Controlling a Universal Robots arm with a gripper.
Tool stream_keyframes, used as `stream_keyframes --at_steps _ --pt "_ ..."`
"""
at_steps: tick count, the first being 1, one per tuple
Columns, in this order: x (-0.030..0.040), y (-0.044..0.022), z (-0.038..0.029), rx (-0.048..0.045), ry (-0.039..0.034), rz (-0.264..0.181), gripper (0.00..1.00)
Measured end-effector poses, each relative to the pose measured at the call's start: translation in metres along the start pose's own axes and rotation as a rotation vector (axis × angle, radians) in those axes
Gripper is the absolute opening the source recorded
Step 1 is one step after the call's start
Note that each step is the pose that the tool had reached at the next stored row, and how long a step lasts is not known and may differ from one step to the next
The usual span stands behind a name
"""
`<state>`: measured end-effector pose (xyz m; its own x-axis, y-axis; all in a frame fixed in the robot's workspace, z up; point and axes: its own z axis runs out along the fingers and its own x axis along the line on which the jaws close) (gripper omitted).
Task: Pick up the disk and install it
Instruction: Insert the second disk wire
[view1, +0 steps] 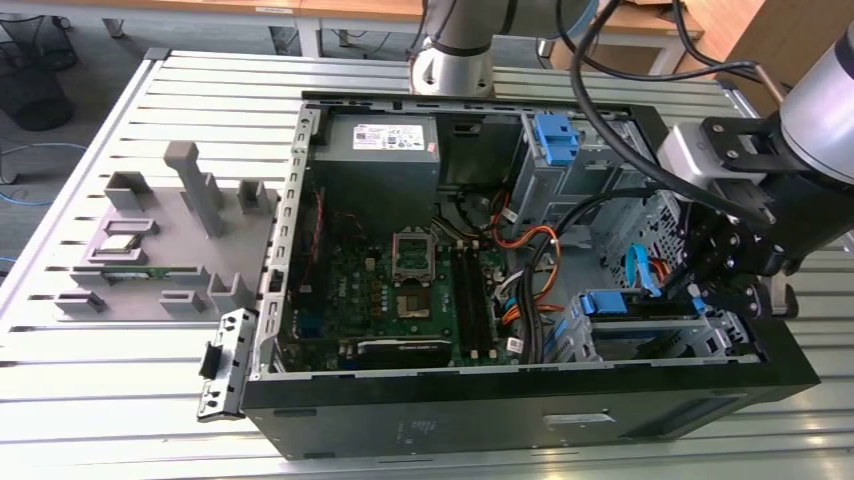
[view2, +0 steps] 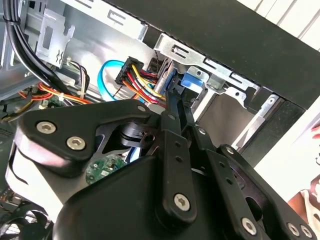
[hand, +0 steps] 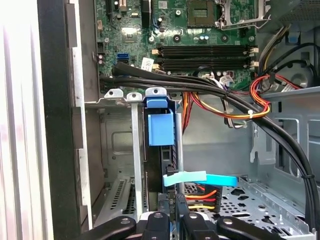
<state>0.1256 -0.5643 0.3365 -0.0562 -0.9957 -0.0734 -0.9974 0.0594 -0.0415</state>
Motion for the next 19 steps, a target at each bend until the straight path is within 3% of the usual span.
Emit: stream_keyframes --at_steps 4,5,8,15,19 --pt "0.0000 0.0000 0.0000 0.0001 0.0001 0.003 0.18" --pt "-0.0001 -0.0002 0.0000 -0.0034 0.0004 0.003 0.18" --pt "-0.0001 -0.0008 0.0003 -0.0319 0.0020 0.005 0.18" --pt "-0.0001 -0.0008 0.0003 -0.0348 0.0023 0.005 0.18" --pt "-0.0001 -0.0012 0.0003 -0.0423 0.0027 0.006 0.18"
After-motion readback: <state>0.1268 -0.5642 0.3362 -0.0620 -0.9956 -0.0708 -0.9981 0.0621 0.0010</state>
